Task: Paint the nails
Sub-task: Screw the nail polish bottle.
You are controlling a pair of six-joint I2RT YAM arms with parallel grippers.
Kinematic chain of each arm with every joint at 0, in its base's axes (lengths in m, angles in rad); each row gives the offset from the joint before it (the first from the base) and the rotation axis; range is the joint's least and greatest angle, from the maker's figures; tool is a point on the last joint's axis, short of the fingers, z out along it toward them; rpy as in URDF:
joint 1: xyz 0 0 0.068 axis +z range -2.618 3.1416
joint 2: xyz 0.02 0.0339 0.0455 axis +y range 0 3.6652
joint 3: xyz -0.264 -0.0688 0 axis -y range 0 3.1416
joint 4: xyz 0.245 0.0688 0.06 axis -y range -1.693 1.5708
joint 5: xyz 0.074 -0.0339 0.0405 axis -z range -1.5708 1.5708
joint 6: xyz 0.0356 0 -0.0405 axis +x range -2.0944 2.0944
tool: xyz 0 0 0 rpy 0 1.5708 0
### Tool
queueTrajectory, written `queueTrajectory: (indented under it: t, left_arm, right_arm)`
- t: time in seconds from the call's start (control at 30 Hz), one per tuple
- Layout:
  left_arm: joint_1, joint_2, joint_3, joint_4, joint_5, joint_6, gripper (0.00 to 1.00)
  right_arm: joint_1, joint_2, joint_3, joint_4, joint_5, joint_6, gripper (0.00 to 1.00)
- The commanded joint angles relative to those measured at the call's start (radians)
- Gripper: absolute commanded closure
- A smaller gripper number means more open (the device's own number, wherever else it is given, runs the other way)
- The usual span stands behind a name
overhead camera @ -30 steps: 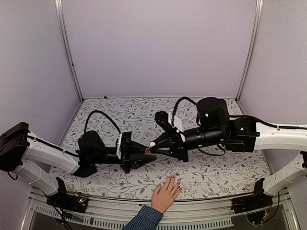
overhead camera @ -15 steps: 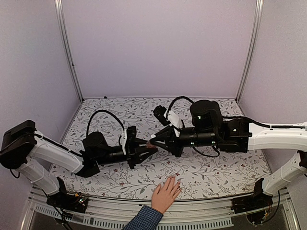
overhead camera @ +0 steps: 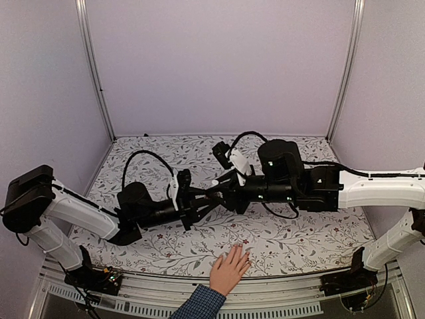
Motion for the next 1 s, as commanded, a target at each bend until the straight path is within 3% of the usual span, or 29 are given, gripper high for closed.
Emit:
queueTrajectory:
  t: [0.0, 0.2, 0.37, 0.63, 0.97]
  left_arm:
    - [-0.011, -0.03, 0.031, 0.084, 0.05, -0.004, 1.0]
    - [-0.008, -0.067, 0.009, 0.071, 0.128, 0.01, 1.0]
    - [0.002, -0.1, 0.016, 0.005, 0.29, 0.033, 1.0]
    - [0.009, -0.101, 0.05, -0.069, 0.541, 0.035, 1.0]
    - [0.004, -0.033, 0.113, -0.037, 0.748, -0.037, 1.0]
  right_arm:
    - [0.007, -0.013, 0.005, -0.007, -0.028, -0.024, 0.5]
    - [0.006, -0.089, -0.043, 0.043, -0.128, -0.064, 0.32]
    - [0.006, -0.188, -0.103, 0.095, -0.274, -0.14, 0.16]
    - [0.006, -0.249, -0.09, 0.009, -0.505, -0.323, 0.18]
    - [0.009, -0.128, 0.065, -0.153, -0.671, -0.451, 0.44]
